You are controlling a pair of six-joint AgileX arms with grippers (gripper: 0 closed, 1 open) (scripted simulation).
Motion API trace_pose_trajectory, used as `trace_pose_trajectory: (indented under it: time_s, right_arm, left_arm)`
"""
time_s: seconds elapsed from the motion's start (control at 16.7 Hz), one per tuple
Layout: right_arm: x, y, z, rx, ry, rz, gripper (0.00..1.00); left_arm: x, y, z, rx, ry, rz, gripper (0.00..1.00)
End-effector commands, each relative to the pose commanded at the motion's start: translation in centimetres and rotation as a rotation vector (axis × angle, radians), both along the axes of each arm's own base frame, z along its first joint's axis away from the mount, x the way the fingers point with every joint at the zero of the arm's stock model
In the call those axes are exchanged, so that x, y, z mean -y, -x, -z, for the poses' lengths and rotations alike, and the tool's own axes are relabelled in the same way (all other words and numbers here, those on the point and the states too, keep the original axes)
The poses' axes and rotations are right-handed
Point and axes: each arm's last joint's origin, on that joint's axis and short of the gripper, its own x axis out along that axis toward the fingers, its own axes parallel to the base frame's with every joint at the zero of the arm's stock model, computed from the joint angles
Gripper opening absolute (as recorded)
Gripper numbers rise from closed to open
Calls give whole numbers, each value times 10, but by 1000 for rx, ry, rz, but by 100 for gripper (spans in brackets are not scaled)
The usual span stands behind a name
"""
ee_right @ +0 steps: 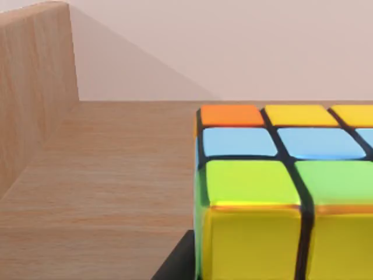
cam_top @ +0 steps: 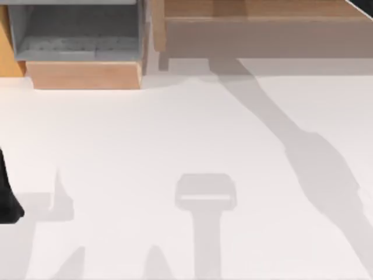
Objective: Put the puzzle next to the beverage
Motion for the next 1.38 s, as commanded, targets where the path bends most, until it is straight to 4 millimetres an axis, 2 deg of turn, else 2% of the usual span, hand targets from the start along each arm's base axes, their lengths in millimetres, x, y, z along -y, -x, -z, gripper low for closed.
trace_pose_trajectory:
  time_s: [0.24,0.48,0.9,1.08,1.2,1.38]
  right_arm:
    - [-1,2,-3,4,-3,-6,0]
    - [5,2,-16,32,-9,-8,0]
    - [-1,1,-11,1,-2,-4,0]
    - [4,3,-18,17,-10,2,0]
    - [24,5,-36,53,-13,36,0]
    - [81,8,-69,97,10,153,0]
  left_arm:
    - [0,0,0,0,0,0,100]
    - [0,0,0,0,0,0,100]
    - [0,0,0,0,0,0,100]
    - [0,0,0,0,0,0,100]
    - [0,0,0,0,0,0,100]
    - [0,0,0,0,0,0,100]
